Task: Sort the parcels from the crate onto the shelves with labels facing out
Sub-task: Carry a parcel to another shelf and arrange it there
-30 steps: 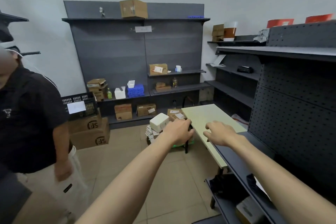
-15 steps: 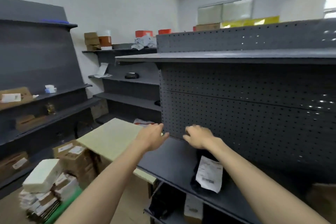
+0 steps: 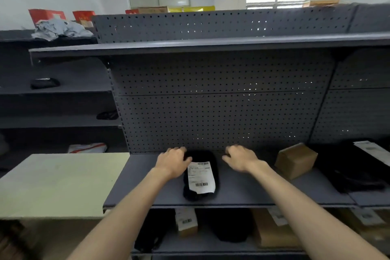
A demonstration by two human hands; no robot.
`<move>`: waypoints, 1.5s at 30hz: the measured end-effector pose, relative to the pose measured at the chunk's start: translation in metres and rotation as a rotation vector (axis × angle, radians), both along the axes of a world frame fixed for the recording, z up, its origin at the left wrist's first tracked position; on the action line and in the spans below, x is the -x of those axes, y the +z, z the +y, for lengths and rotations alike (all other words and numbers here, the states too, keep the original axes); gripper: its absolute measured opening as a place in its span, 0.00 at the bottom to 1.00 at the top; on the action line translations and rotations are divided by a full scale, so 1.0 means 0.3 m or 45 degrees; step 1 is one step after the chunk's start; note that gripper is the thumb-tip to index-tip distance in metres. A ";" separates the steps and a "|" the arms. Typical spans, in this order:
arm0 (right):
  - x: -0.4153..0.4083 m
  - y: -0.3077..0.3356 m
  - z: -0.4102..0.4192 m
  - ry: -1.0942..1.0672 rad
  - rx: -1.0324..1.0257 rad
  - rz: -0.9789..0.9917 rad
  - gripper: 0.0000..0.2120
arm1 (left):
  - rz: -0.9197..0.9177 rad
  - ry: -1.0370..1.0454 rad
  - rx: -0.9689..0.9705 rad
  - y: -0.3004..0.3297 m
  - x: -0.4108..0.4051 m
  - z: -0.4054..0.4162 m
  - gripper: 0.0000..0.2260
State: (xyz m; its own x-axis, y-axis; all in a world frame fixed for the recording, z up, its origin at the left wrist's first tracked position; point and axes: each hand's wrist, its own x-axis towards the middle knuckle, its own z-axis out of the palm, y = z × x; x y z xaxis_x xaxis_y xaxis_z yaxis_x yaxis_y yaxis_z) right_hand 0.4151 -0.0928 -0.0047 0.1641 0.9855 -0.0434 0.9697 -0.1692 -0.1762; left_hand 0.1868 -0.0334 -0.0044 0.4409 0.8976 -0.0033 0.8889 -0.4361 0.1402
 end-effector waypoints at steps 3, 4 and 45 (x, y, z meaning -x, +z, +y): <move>-0.005 -0.061 0.004 -0.021 0.038 0.042 0.17 | -0.030 0.018 0.051 -0.059 -0.004 0.021 0.23; -0.010 -0.082 0.008 -0.020 0.048 0.055 0.17 | -0.039 0.037 0.070 -0.077 -0.009 0.024 0.23; 0.113 -0.401 0.070 -0.342 -0.435 1.058 0.13 | -1.163 0.263 0.193 -0.419 -0.074 -0.013 0.20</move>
